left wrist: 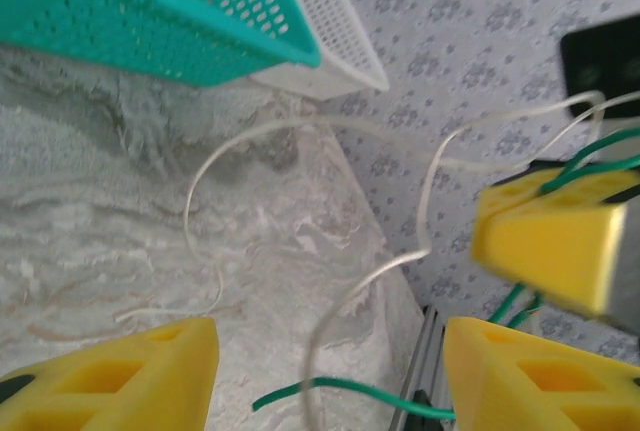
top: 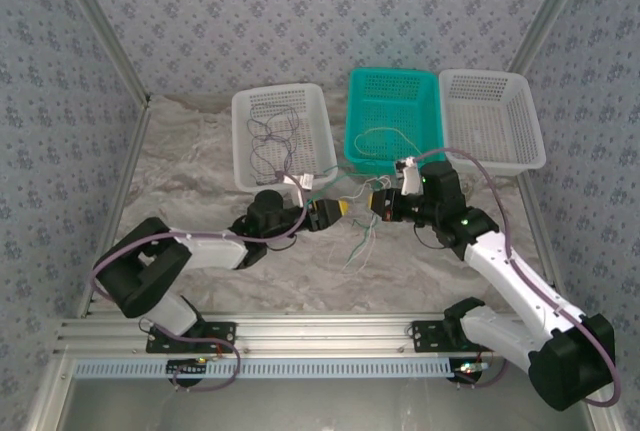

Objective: Untangle the cables

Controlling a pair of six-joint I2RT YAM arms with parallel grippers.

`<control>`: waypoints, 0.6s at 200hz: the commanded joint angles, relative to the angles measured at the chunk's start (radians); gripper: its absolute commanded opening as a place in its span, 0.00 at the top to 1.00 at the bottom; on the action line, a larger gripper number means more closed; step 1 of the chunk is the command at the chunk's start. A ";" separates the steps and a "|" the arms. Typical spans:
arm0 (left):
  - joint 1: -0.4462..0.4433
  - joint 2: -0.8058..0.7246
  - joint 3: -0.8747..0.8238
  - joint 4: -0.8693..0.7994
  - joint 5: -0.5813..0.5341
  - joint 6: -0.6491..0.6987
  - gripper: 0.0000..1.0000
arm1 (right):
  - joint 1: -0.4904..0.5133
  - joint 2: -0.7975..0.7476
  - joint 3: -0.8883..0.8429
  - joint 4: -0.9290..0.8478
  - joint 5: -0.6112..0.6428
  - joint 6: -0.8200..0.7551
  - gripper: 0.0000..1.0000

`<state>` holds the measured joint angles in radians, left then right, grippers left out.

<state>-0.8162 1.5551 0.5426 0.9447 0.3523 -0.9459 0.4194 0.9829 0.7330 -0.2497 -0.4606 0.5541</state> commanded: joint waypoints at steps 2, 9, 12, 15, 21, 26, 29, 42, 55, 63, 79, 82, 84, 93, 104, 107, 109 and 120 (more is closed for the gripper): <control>-0.022 0.029 0.016 0.070 -0.029 -0.030 0.49 | 0.006 -0.018 0.020 0.026 0.003 0.024 1.00; -0.027 0.039 0.017 0.092 -0.027 -0.039 0.62 | 0.006 -0.019 0.019 0.028 0.003 0.024 1.00; -0.028 0.041 0.017 0.102 -0.027 -0.041 0.69 | 0.008 -0.019 0.020 0.028 0.005 0.024 1.00; -0.029 0.043 0.017 0.111 -0.027 -0.043 0.77 | 0.008 -0.018 0.020 0.028 0.006 0.024 1.00; -0.032 0.044 0.017 0.122 -0.030 -0.043 0.94 | 0.007 -0.018 0.016 0.027 0.013 0.022 1.00; -0.031 0.041 0.016 0.129 -0.030 -0.041 1.00 | 0.007 -0.016 0.015 0.022 0.022 0.021 1.00; -0.031 0.038 0.015 0.133 -0.033 -0.038 1.00 | 0.007 -0.016 0.013 0.019 0.027 0.021 1.00; -0.032 0.006 0.000 0.147 -0.052 -0.015 1.00 | 0.005 -0.015 0.005 -0.002 0.072 0.018 1.00; -0.027 -0.055 -0.017 0.125 -0.079 0.013 1.00 | -0.003 -0.018 -0.011 -0.039 0.151 0.021 0.98; -0.022 -0.103 -0.027 0.099 -0.094 0.032 1.00 | -0.014 -0.019 -0.028 -0.066 0.198 0.028 0.97; -0.011 -0.216 -0.031 0.011 -0.107 0.077 1.00 | -0.052 -0.020 -0.076 -0.088 0.270 0.055 0.95; -0.011 -0.239 -0.028 -0.015 -0.109 0.090 1.00 | -0.060 -0.020 -0.088 -0.087 0.275 0.060 0.95; -0.011 -0.255 -0.026 -0.035 -0.111 0.101 1.00 | -0.067 -0.018 -0.097 -0.085 0.280 0.064 0.95; -0.012 -0.330 -0.012 -0.131 -0.117 0.145 1.00 | -0.091 -0.015 -0.131 -0.078 0.291 0.068 0.94; -0.014 -0.421 0.008 -0.244 -0.133 0.198 1.00 | -0.125 0.000 -0.170 -0.074 0.296 0.102 0.93; -0.015 -0.447 0.012 -0.267 -0.138 0.210 1.00 | -0.134 0.004 -0.180 -0.072 0.296 0.104 0.93; -0.014 -0.461 0.014 -0.285 -0.142 0.219 1.00 | -0.139 0.006 -0.187 -0.072 0.296 0.104 0.93; -0.015 -0.546 0.020 -0.354 -0.170 0.259 1.00 | -0.163 0.028 -0.216 -0.065 0.301 0.104 0.92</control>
<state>-0.8364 1.1648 0.5217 0.7696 0.2615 -0.8310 0.3149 0.9791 0.5823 -0.2710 -0.2642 0.6033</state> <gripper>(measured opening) 0.065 0.081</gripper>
